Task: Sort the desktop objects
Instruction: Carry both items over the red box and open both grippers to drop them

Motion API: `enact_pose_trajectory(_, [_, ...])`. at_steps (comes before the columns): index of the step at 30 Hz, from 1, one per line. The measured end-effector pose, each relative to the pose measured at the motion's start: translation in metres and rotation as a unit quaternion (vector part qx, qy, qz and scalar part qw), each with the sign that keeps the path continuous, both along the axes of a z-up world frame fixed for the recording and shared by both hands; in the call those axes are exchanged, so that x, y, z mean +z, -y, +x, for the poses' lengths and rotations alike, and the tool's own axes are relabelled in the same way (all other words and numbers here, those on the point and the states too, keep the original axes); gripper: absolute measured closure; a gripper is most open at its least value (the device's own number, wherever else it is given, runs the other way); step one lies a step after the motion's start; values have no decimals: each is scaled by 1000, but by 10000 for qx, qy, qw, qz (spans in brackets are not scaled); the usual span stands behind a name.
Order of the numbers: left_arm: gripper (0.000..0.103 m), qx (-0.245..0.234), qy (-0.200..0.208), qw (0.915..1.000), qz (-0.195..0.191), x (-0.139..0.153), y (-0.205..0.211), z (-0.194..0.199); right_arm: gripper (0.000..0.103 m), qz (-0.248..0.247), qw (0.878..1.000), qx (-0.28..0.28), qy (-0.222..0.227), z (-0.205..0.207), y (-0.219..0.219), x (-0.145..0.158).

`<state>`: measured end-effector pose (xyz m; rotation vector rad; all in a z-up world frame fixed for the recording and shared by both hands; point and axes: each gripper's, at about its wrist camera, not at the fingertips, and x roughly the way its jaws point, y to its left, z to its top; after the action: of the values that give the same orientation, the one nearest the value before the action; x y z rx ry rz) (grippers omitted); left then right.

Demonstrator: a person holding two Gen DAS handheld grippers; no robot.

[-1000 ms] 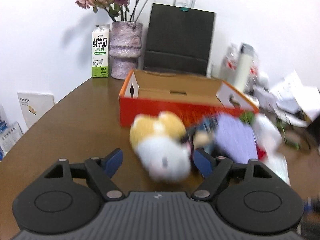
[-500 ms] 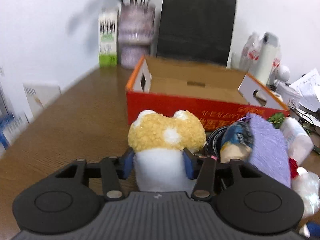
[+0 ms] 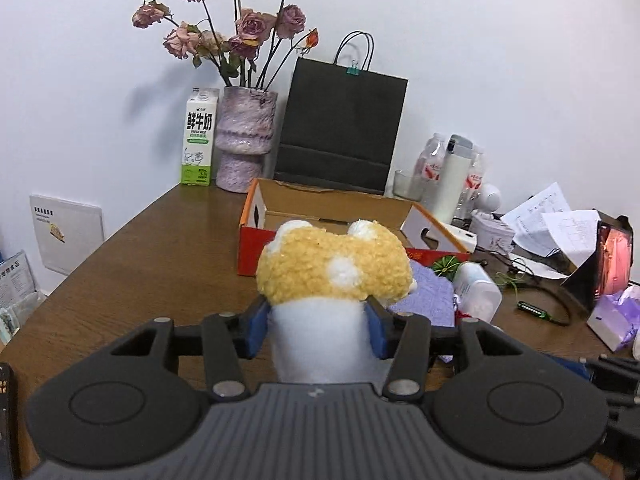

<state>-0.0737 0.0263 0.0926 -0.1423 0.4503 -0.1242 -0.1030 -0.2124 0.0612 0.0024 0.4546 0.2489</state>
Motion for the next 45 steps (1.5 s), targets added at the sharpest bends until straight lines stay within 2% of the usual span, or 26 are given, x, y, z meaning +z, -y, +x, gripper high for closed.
enact_pose_trajectory(4, [53,-19,138,9999,-19,13,-4,16,78,12,9998,2,207,12,4,22])
enact_pose_trajectory(9, [53,-220,223,9995,45,44,-5,78,78,-10,9989,91,451,63,6,62])
enact_pose_trajectory(12, [52,-441,-91,9990,-32,59,-3,145,78,68,9993,210,299,119,5,83])
enact_pose_trajectory(15, [52,-856,-685,9940,14,57,8,223,78,44,9995,288,-106,195,-3,94])
enact_pose_trajectory(17, [52,-1138,-1197,9862,132,44,17,275,78,-187,9982,266,-499,252,-15,90])
enact_pose_trajectory(20, [52,-858,-1645,9823,275,24,21,330,78,-460,9934,56,-1047,326,-22,72])
enact_pose_trajectory(23, [51,-859,-1963,9761,364,8,19,368,78,-524,9875,-96,-1486,377,-26,49])
enact_pose_trajectory(26, [50,-572,-2082,9742,652,-9,21,389,78,-612,9804,-253,-1857,414,-27,21])
enact_pose_trajectory(30, [46,-443,-2100,9739,741,-23,22,397,77,-367,9735,-446,-2213,445,-22,-4])
enact_pose_trajectory(31, [45,-402,-2036,9752,769,-24,23,396,74,-356,9730,-469,-2232,448,-21,-7])
enact_pose_trajectory(32, [42,-394,-1985,9761,791,-24,23,396,65,-367,9721,-506,-2260,450,-21,-9])
enact_pose_trajectory(35, [26,-375,-1879,9785,770,-16,22,389,58,-387,9738,-548,-2171,449,-21,-8])
enact_pose_trajectory(36, [25,-366,-1793,9801,764,-11,20,385,56,-363,9752,-564,-2111,445,-19,-5])
enact_pose_trajectory(40, [13,-481,-1460,9844,856,13,10,342,38,-67,9839,-546,-1701,406,-10,26])
enact_pose_trajectory(42, [7,-582,-1268,9858,931,29,-2,303,33,-35,9879,-498,-1469,378,-7,43])
enact_pose_trajectory(43, [2,-568,-1174,9871,934,35,-11,284,27,-12,9906,-459,-1289,358,-6,52])
enact_pose_trajectory(44, [1,-476,-1081,9887,926,40,-22,259,20,19,9931,-437,-1090,335,-4,61])
enact_pose_trajectory(45, [1,-367,-1017,9899,914,44,-32,238,17,42,9947,-418,-935,316,-2,68])
